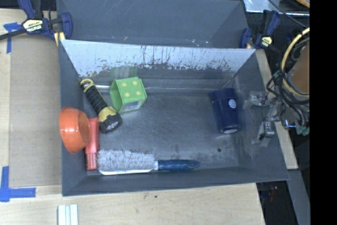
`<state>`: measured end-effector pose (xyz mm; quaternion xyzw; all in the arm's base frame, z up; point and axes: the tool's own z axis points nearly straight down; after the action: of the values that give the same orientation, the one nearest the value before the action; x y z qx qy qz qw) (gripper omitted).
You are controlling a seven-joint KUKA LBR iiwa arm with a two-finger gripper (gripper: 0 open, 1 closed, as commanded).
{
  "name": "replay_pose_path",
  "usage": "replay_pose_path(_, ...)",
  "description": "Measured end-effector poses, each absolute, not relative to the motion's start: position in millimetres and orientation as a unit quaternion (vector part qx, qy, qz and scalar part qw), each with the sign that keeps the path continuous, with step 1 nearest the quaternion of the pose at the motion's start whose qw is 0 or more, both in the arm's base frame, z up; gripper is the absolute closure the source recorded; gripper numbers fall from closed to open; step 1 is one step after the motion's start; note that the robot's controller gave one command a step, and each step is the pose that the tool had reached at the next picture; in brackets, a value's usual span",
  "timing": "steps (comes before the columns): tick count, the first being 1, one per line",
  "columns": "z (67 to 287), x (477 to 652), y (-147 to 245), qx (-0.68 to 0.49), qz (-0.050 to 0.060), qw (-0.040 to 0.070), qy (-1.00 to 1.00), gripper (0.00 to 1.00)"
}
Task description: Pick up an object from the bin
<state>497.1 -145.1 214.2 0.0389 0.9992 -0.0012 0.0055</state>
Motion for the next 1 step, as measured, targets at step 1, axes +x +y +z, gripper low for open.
replay_pose_path(1, 218.8, 511.5, -139.5, 0.027, -0.001, 0.004, 1.0, 0.0)
